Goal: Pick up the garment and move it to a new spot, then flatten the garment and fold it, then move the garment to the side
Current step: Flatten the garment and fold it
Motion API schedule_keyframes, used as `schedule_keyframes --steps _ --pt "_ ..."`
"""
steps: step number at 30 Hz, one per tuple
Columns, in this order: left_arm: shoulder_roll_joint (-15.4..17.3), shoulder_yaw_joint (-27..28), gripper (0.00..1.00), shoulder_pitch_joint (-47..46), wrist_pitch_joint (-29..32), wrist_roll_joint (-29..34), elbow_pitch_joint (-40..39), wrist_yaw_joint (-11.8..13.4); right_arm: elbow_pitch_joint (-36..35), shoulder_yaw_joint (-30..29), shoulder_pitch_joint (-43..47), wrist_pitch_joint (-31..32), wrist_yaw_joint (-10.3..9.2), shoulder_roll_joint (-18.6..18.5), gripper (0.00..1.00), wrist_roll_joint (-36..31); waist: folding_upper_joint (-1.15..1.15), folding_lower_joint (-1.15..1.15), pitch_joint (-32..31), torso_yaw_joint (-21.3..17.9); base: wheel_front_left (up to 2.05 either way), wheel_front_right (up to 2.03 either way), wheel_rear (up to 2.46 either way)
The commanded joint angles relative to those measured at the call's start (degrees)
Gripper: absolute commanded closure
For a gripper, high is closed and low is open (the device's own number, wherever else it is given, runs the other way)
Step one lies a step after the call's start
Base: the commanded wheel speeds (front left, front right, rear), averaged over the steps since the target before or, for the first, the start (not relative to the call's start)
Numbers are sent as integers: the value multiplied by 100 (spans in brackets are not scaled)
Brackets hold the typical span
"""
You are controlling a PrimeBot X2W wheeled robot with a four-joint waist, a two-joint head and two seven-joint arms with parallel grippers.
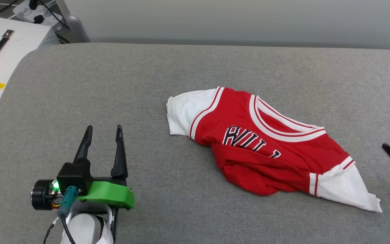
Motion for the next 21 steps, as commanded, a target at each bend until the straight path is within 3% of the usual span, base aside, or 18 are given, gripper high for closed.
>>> schedule_keyframes --steps 1,4,10,15,21 --pt "-13 8 0 75 -33 50 -30 -22 -176 -175 -210 139 -6 -124 0 -36 0 0 29 52 0 0 0" --pt "-20 -4 0 21 -33 62 -74 -57 -516 -427 -549 715 -6 -326 0 -77 0 0 129 136 0 0 0" --pt "-76 -107 0 -217 -33 146 -116 -119 -855 -349 -1341 2904 -6 -423 0 100 0 0 401 373 0 0 0" --pt "-139 -154 0 -430 -33 176 -151 -170 -490 -24 -1969 4515 -6 -63 0 -39 0 0 677 577 0 0 0" --pt "-244 -195 0 -658 -33 178 -143 -198 492 233 -2252 4964 -6 606 0 -395 0 0 997 814 0 0 0"
